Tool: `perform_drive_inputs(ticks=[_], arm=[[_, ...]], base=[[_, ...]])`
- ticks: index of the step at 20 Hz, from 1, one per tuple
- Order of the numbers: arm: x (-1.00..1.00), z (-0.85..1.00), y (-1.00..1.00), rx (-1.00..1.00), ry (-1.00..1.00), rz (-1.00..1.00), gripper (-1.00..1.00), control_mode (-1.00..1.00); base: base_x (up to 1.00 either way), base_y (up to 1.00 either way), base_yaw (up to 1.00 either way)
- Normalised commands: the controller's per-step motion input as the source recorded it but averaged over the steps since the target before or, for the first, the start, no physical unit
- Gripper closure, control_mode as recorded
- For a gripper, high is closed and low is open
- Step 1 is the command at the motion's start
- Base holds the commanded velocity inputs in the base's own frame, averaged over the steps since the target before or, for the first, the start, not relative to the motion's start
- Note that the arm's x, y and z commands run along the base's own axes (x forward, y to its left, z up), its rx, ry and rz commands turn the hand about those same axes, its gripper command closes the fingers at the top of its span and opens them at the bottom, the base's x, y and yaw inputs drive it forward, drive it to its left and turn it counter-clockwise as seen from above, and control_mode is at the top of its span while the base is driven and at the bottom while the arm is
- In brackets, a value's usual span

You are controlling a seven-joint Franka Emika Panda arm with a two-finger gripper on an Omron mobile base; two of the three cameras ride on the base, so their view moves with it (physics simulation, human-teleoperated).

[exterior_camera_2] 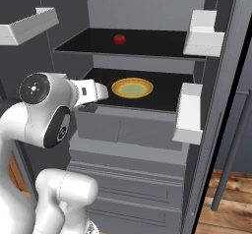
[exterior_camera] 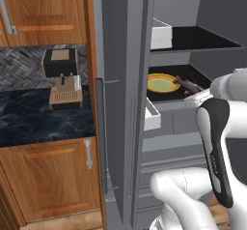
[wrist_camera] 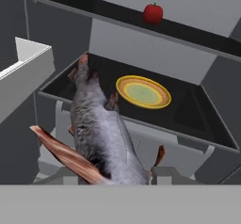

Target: Transport the fish from the fridge to the microwave and turn on the microwave.

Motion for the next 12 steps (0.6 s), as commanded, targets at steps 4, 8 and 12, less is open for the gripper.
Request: perform_drive_inputs(ticks=[4, 8, 12], arm=[[-0.54, 0.0, 0.04, 0.0, -0.02, 0.0, 1.0, -1.0], [-0.44, 0.0, 0.02, 0.0, 0.0, 0.0, 1.0, -1.0], [-0.33, 0.0, 0.01, 0.0, 0.0, 0.0, 1.0, -1.0]], base=[[0.0, 0.0, 0.0], [0.0, 0.0, 0.0], [0.0, 0.0, 0.0]])
